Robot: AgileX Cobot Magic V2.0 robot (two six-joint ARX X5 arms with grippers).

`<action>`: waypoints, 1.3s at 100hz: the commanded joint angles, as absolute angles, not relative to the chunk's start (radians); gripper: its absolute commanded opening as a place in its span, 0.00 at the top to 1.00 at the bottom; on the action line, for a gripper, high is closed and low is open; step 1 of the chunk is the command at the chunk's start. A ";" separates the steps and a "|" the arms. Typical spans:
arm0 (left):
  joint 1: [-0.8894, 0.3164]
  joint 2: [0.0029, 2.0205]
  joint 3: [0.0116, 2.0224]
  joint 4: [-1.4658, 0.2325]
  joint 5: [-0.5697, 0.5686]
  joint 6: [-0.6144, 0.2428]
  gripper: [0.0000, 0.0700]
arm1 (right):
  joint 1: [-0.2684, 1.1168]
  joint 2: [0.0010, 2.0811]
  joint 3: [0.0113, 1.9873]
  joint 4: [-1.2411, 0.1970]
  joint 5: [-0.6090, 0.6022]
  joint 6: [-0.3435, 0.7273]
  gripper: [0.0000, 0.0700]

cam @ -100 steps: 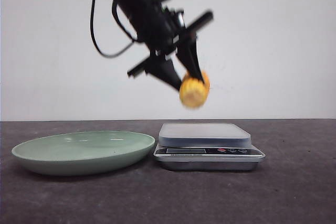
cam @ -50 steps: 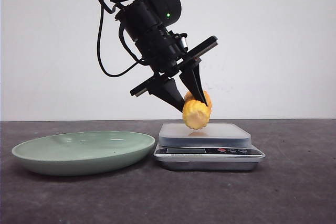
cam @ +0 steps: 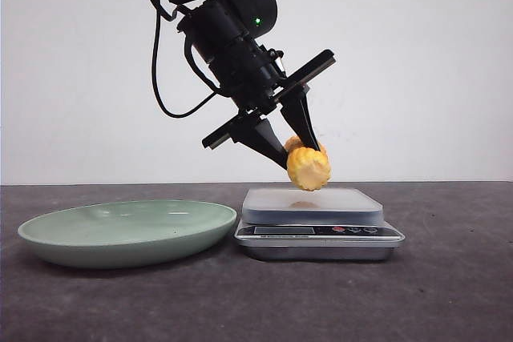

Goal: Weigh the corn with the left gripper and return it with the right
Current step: 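Lower the corn onto the scale platform and open the left gripper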

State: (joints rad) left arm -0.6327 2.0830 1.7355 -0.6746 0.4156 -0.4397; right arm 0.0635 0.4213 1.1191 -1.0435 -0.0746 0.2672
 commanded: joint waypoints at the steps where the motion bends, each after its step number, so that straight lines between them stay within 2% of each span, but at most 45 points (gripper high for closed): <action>1: -0.642 2.109 1.761 -0.684 0.420 -0.465 0.96 | 0.062 0.429 1.133 -1.039 -0.071 0.281 0.12; 30: -0.644 2.129 1.761 -0.737 0.420 -0.477 0.96 | 0.062 0.429 1.133 -1.022 -0.070 0.280 0.12; 56: -0.649 2.162 1.761 -0.719 0.420 -0.489 0.95 | 0.062 0.429 1.133 -1.027 -0.058 0.279 0.12; 60: -0.649 2.167 1.761 -0.718 0.420 -0.492 0.92 | 0.062 0.429 1.133 -1.032 -0.057 0.278 0.12; 63: -0.650 2.171 1.761 -0.718 0.420 -0.492 0.86 | 0.062 0.429 1.133 -1.037 -0.054 0.276 0.12; 75: -0.650 2.178 1.761 -0.721 0.420 -0.490 0.46 | 0.062 0.429 1.133 -1.057 -0.051 0.269 0.12; 80: -0.651 2.178 1.761 -0.718 0.420 -0.487 0.36 | 0.062 0.429 1.133 -1.061 -0.051 0.270 0.12; 130: -0.646 2.177 1.778 -0.750 0.420 -0.485 0.31 | 0.062 0.429 1.133 -1.115 -0.051 0.270 0.12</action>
